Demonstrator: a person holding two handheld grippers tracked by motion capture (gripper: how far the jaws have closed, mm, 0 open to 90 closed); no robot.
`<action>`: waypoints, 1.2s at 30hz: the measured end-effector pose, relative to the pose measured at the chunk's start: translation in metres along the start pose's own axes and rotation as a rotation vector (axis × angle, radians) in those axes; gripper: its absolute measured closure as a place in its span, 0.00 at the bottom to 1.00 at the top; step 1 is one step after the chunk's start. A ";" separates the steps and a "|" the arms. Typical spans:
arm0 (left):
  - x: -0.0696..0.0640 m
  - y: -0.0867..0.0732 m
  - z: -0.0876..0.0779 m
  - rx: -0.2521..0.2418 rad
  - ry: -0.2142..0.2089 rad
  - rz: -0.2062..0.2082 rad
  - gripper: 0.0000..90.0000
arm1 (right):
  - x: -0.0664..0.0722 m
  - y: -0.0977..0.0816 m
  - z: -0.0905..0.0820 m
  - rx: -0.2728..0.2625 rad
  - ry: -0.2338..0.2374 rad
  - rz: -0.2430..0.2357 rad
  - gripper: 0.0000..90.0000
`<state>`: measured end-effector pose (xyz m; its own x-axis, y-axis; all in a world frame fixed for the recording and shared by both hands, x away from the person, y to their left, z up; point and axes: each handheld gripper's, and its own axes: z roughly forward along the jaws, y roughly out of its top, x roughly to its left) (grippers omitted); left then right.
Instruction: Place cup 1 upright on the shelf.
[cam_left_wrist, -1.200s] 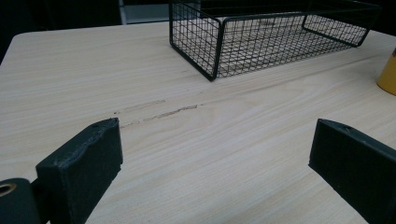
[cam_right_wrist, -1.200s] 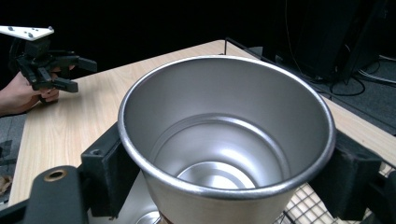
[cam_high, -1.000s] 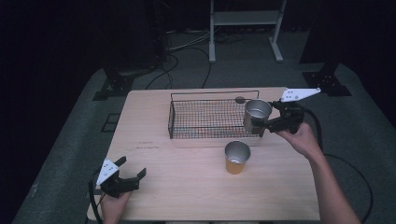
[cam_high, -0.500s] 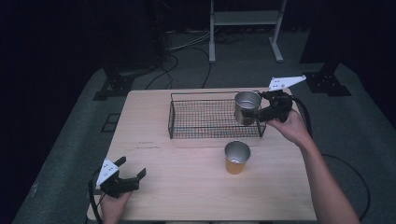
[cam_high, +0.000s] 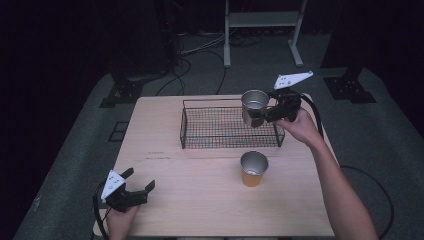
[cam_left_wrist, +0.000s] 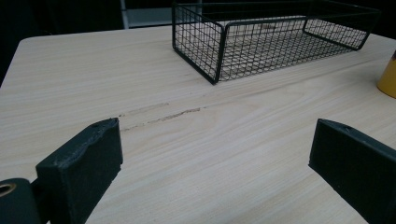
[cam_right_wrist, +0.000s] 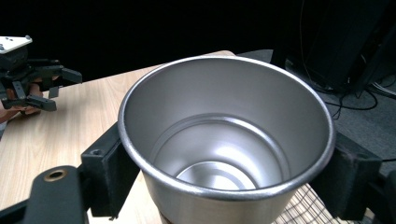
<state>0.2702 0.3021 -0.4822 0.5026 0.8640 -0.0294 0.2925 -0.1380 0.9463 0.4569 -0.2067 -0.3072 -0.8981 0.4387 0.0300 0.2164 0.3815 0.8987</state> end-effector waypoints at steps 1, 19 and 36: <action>0.000 0.000 0.000 0.001 0.001 0.000 0.02 | -0.001 0.001 0.003 0.001 -0.001 0.002 0.19; 0.002 -0.001 -0.003 -0.004 0.001 -0.006 0.02 | -0.032 -0.009 0.032 0.007 -0.020 0.048 0.19; 0.004 -0.001 -0.006 -0.012 0.004 -0.007 0.02 | -0.052 -0.039 0.062 0.032 -0.073 0.090 0.19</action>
<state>0.2673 0.3080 -0.4811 0.4972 0.8669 -0.0347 0.2861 -0.1261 0.9499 0.5190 -0.1941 -0.3704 -0.8446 0.5299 0.0767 0.3076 0.3629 0.8796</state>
